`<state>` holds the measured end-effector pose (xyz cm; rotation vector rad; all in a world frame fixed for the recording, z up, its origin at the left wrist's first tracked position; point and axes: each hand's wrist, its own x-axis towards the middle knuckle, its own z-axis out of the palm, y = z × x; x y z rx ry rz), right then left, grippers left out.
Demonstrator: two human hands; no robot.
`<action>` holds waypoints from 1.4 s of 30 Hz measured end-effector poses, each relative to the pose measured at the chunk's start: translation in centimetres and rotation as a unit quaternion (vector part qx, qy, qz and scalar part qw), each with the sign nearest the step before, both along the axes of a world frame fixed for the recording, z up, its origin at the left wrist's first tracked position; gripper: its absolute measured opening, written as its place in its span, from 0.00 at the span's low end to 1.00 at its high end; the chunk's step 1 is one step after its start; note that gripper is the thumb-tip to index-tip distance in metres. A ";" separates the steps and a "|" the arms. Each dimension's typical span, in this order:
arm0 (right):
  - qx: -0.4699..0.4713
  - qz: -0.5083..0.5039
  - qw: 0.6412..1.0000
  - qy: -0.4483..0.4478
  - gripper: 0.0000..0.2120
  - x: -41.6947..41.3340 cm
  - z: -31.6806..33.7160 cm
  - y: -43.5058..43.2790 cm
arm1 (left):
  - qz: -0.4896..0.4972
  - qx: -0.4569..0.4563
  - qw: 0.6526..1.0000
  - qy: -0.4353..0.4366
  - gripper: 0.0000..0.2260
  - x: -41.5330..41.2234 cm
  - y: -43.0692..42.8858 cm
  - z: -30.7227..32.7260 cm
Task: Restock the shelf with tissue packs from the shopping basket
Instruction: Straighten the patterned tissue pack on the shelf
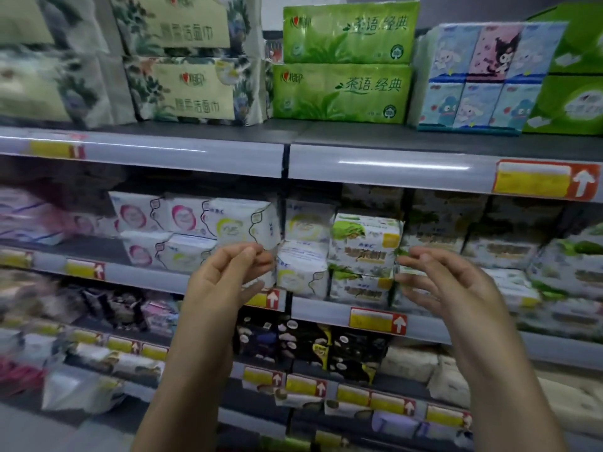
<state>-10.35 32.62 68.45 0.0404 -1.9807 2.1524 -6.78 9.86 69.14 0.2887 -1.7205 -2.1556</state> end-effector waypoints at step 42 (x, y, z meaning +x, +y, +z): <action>-0.023 0.008 0.981 -0.194 0.08 3.7 -8.8 -13.2 | -0.082 0.013 0.991 -0.106 0.08 1.6 -12.8 -7.7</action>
